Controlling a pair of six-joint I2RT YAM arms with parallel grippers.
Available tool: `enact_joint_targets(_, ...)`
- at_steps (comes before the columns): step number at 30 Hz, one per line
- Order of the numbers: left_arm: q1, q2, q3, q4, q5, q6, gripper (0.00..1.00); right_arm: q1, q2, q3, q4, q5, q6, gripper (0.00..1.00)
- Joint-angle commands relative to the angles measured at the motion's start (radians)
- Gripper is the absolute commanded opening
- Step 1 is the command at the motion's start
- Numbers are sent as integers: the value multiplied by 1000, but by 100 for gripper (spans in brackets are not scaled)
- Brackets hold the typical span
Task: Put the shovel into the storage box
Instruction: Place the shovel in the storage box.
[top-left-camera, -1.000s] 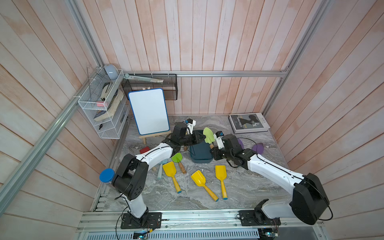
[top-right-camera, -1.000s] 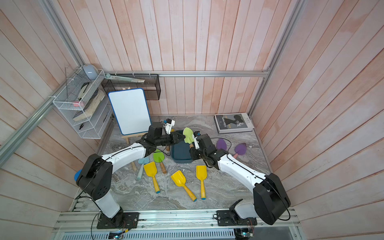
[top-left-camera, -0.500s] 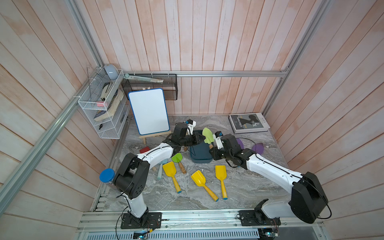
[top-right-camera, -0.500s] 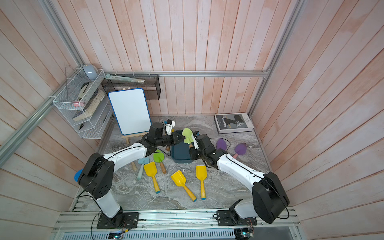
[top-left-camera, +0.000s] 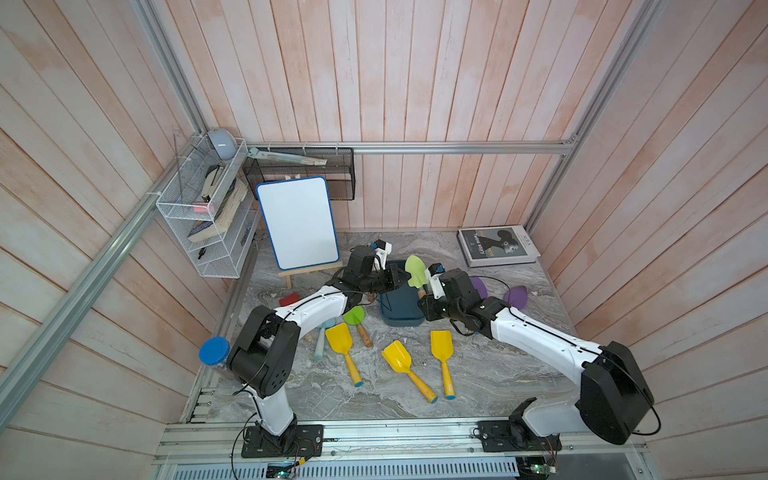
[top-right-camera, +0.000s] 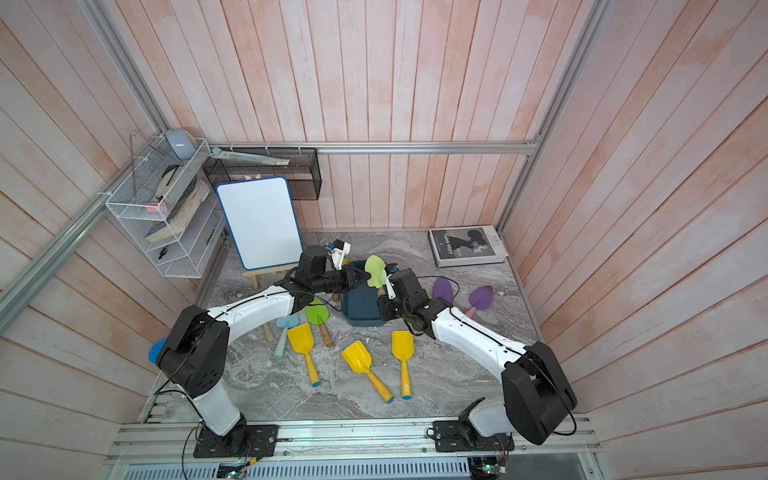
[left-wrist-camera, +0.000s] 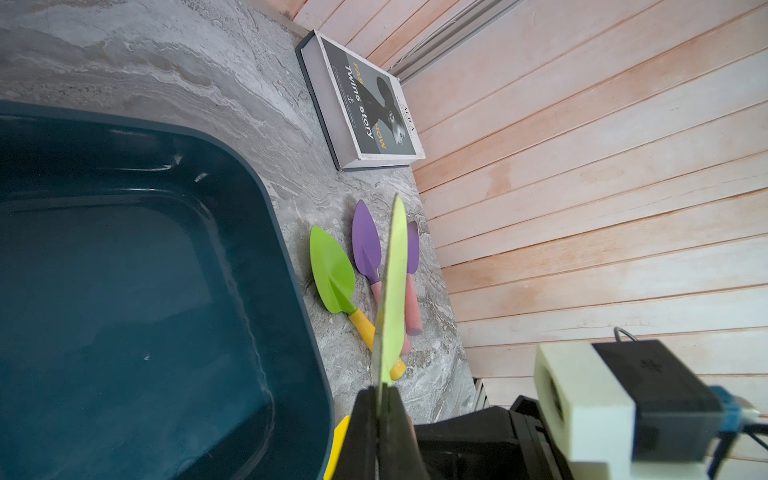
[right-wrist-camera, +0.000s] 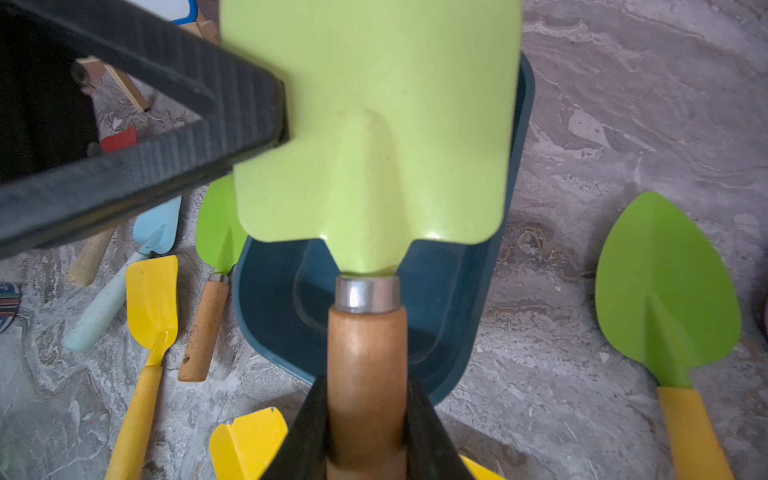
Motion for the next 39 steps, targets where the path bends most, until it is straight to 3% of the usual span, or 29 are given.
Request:
enact_joint_targets(1,0,8,15,-60,-53,74,0,7,-17,51,6,5,15,52)
enact_joint_targets(4,6,15,42,-90,-68,100,0,7,-44,48,-8,13,19,80)
enact_joint_targets(5,10,19,52,-99,-71,108,0,7,-56,46,-12,16,19,81)
enact_joint_targets(18,75,187,280,-261,-61,227,0,-4,-242,-54,-52,8,50,77)
enact_joint_targets(28,80,335,402,-285,0,205,0,-31,-312,-107,-71,-16,71,74)
enact_joint_targets(39,78,387,428,-346,26,160,0,-49,-306,-115,-72,-35,73,73)
